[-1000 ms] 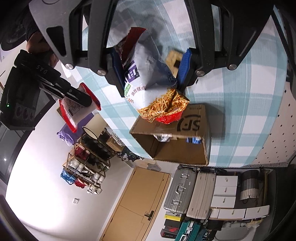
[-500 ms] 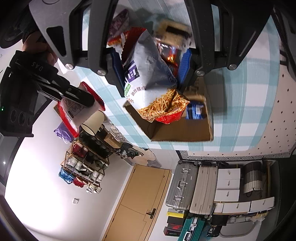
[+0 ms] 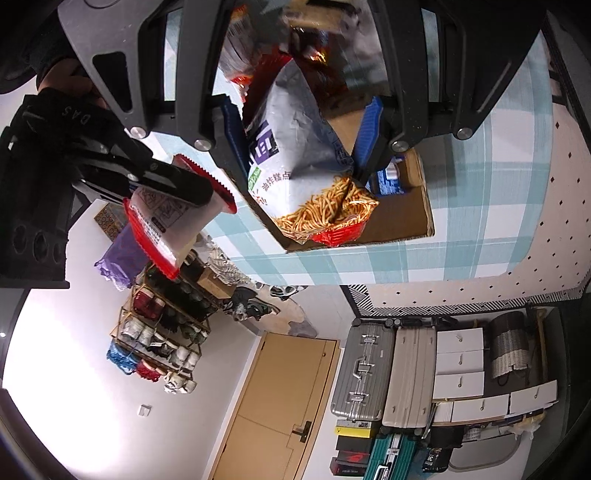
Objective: Organize snacks
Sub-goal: 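Carry both bags over the cardboard box, then open both grippers to drop the bags into the box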
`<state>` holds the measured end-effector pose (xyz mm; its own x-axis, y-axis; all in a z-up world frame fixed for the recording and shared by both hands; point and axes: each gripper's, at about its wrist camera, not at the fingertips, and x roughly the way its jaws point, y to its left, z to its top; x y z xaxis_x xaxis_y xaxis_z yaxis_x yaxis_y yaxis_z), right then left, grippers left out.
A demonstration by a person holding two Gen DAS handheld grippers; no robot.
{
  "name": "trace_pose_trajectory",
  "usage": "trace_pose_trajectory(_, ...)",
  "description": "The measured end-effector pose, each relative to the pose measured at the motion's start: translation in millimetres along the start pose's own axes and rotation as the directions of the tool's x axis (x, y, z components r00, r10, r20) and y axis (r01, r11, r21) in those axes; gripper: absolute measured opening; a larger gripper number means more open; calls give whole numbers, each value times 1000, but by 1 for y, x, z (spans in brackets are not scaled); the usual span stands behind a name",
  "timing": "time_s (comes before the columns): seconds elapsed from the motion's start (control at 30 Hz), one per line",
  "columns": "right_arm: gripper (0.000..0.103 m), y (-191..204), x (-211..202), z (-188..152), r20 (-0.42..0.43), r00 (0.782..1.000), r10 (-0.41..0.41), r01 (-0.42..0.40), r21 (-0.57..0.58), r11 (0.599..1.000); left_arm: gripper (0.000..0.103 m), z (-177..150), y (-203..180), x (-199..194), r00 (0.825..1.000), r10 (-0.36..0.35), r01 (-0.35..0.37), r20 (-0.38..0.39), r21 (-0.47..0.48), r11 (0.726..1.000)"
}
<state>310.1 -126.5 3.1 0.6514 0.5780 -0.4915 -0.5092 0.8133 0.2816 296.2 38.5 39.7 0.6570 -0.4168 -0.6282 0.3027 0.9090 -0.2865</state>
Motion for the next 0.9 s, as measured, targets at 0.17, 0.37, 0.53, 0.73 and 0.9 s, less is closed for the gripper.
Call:
trace_pose_trajectory(0.17, 21, -14, 26, 5, -29, 1000, -8, 9, 11, 1000, 48, 14, 13, 31, 1000, 15, -15, -18, -1, 1000)
trace_pose_trajectory(0.37, 21, -29, 58, 6, -69, 997, -17, 19, 17, 1000, 48, 22, 31, 74, 998, 31, -32, -61, -5, 999)
trace_pose_trajectory(0.53, 21, -42, 83, -4, -102, 994, -29, 32, 27, 999, 49, 19, 44, 105, 996, 29, -31, -90, -22, 999)
trace_pose_trajectory(0.73, 43, -50, 105, -9, -136, 986, -97, 97, -10, 995, 61, 16, 55, 129, 990, 63, -65, -124, -16, 998)
trace_pose_trajectory(0.9, 51, -55, 100, -14, -121, 987, -104, 105, 1, 994, 73, 16, 59, 121, 993, 71, -73, -96, -20, 997)
